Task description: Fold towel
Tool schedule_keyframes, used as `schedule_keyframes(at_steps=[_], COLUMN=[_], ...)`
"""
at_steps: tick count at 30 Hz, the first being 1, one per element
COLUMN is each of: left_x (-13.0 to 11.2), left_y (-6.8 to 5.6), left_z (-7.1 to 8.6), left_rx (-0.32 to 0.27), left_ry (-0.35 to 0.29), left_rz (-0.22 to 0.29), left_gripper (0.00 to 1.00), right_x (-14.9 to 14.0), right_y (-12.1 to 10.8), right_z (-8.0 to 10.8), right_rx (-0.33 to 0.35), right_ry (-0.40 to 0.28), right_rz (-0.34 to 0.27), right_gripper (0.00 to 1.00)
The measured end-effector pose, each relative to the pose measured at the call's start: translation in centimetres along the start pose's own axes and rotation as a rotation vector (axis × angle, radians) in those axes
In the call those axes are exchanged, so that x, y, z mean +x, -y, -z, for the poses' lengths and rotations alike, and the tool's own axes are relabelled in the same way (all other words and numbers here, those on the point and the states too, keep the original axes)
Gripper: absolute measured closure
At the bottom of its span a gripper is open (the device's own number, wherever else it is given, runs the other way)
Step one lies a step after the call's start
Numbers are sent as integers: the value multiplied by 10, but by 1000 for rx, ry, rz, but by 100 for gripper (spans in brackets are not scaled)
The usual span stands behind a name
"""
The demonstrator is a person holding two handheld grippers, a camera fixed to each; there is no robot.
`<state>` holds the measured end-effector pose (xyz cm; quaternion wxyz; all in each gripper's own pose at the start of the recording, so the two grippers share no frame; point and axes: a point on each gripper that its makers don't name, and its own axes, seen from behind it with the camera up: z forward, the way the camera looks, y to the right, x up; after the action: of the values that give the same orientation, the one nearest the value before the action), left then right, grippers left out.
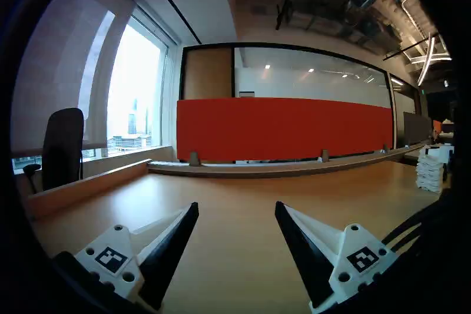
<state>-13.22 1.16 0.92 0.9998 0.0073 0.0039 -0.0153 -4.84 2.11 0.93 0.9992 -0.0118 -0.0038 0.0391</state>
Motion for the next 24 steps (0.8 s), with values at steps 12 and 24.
schedule_keyframes(at_steps=[12,24], left_x=[-1,-1], left_y=[0,-1], left_z=[0,0], left_rx=[0,0], left_ry=[0,0], left_rz=[0,0], left_gripper=[4,4], right_x=[-15,-20], right_y=[3,10], right_z=[-4,-1], right_rx=[-6,6], right_ry=[-2,-10], right_rz=[7,15], right_gripper=[0,0])
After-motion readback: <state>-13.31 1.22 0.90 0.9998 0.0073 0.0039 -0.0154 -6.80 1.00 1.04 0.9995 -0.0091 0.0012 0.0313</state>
